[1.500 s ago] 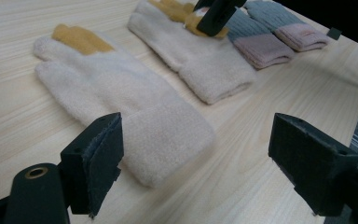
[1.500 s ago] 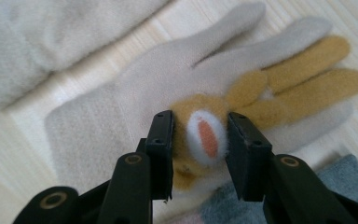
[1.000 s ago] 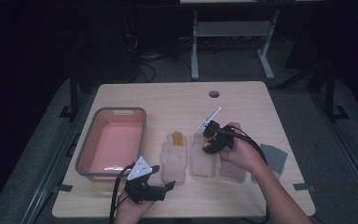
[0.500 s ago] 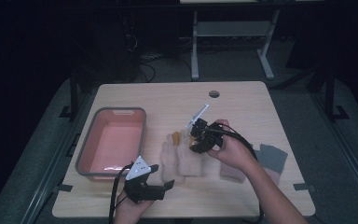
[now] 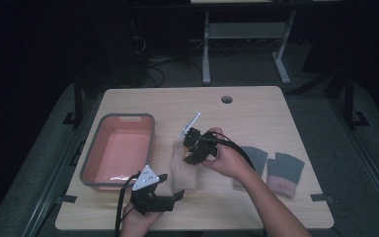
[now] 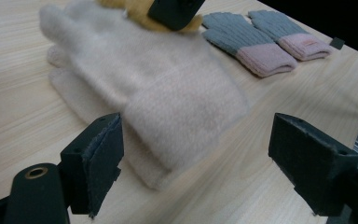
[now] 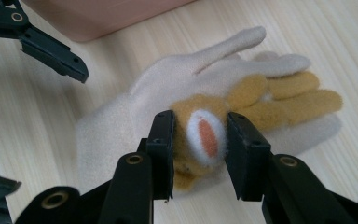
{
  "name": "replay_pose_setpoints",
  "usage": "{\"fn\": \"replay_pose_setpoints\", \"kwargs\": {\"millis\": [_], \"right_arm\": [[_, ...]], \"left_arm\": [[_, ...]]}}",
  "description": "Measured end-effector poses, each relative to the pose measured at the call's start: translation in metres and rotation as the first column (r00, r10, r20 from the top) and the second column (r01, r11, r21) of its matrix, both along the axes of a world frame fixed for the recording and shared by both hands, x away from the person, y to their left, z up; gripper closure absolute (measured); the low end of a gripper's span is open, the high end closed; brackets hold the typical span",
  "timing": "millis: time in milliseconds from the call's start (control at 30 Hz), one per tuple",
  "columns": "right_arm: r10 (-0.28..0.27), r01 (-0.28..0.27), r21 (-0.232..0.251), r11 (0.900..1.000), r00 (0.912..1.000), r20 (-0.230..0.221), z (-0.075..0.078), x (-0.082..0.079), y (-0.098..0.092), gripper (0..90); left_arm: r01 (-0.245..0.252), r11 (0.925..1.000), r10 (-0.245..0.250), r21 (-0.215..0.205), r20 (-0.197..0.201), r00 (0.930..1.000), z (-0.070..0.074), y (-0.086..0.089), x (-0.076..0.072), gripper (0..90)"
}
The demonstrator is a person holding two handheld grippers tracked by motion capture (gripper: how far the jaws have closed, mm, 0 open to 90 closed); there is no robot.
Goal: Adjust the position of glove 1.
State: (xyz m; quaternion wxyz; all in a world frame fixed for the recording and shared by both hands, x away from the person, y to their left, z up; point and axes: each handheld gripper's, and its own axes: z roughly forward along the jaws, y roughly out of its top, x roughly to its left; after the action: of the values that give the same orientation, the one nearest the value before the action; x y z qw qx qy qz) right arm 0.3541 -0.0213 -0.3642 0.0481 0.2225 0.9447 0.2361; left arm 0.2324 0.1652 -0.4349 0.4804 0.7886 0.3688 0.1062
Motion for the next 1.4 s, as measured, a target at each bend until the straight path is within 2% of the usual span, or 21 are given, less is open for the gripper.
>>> {"fn": "replay_pose_setpoints", "kwargs": {"millis": [200,267,367,600,767,1000,1100,1200,1400], "right_arm": [[-0.003,0.003,0.0,1.0,0.9997,-0.022,-0.011,0.005,0.006,64.4],[-0.003,0.003,0.001,1.0,0.9994,-0.033,-0.018,0.006,0.007,64.2],[-0.016,0.016,-0.01,1.0,0.9987,-0.048,-0.028,0.008,0.006,63.6],[-0.031,0.031,-0.003,1.0,0.9955,-0.089,-0.047,0.01,0.002,60.7],[-0.032,0.034,0.015,0.999,0.9946,-0.099,-0.048,0.01,-0.001,55.8],[-0.03,0.033,0.04,0.999,0.9966,-0.077,-0.041,0.01,-0.003,47.1],[-0.03,0.035,0.07,0.997,0.9971,-0.07,-0.037,0.011,-0.001,45.4],[-0.024,0.027,0.053,0.998,0.9981,-0.056,-0.036,0.012,0.004,43.4],[-0.004,0.005,0.033,0.999,0.9991,-0.042,-0.04,0.018,0.027,40.2]], "left_arm": [[-0.002,1.0,0.002,0.002,-0.007,1.0,0.0,-0.001,0.0,18.0],[0.008,0.9997,-0.007,0.023,-0.008,0.9999,0.0,0.0,0.001,18.0],[0.001,0.9999,-0.001,0.012,-0.011,0.9999,-0.001,-0.002,0.001,18.0],[-0.004,1.0,0.004,0.007,-0.022,0.9998,-0.003,-0.002,0.001,18.0],[-0.004,0.9999,0.005,0.016,-0.024,0.9997,-0.004,-0.003,0.001,18.0],[-0.009,0.9998,0.009,0.018,-0.021,0.9997,-0.004,-0.003,0.001,18.0],[-0.001,0.9998,0.002,0.022,-0.016,0.9999,-0.004,-0.003,0.001,18.0],[0.003,0.9996,-0.003,0.027,-0.015,0.9999,-0.004,-0.003,0.001,18.0],[0.006,0.9999,-0.006,0.014,-0.012,0.9999,-0.002,-0.002,-0.001,18.3]]}}
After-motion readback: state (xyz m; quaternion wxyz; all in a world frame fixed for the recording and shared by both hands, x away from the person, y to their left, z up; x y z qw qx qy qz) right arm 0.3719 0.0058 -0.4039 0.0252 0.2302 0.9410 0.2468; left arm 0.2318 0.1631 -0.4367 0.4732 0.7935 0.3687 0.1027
